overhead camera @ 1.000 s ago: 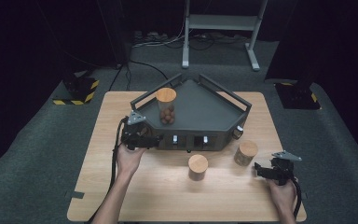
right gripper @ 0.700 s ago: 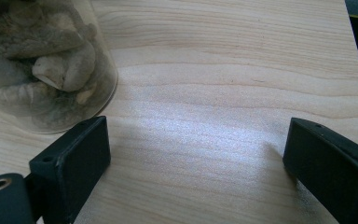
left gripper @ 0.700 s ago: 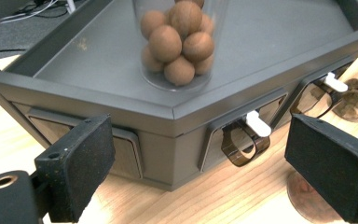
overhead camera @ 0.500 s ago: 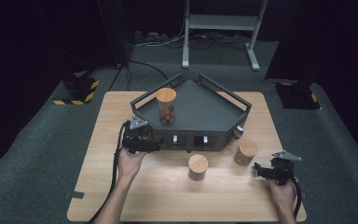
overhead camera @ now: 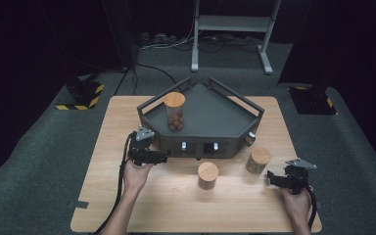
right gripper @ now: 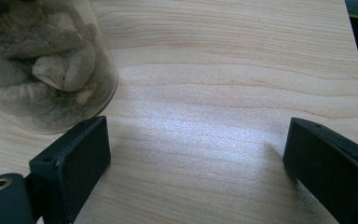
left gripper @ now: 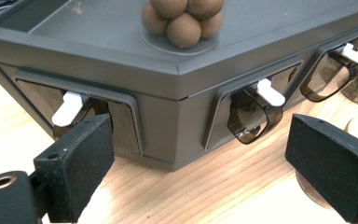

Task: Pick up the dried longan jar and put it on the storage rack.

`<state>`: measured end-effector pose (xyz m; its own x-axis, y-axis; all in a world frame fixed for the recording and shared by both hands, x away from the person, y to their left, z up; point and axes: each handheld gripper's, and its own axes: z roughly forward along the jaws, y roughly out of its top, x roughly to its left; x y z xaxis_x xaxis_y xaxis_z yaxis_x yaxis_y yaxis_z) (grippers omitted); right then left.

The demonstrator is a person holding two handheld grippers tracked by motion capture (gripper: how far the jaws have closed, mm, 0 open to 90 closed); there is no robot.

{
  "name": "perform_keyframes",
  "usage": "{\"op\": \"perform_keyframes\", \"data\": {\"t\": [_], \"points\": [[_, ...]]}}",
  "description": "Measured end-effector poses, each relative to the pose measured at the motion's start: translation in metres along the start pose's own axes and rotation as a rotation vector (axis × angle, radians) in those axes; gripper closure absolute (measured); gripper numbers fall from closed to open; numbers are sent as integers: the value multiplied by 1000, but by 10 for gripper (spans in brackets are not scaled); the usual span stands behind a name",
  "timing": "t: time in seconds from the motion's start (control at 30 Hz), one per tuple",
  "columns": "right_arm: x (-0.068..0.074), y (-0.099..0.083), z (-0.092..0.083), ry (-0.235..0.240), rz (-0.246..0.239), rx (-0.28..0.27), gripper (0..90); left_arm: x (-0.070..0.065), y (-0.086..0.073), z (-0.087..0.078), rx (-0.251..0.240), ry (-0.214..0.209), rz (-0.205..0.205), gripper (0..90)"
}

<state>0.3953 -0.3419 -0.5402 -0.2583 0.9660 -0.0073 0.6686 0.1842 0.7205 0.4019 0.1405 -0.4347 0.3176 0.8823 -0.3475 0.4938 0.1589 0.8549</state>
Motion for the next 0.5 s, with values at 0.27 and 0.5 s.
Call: {"op": "perform_keyframes", "data": {"t": [0.27,0.5], "points": [[0,0,0,0,0,0,69,3,-8,1,7,13,-6,78],[0,0,0,0,0,0,68,6,-13,1,18,19,-4,78]]}}
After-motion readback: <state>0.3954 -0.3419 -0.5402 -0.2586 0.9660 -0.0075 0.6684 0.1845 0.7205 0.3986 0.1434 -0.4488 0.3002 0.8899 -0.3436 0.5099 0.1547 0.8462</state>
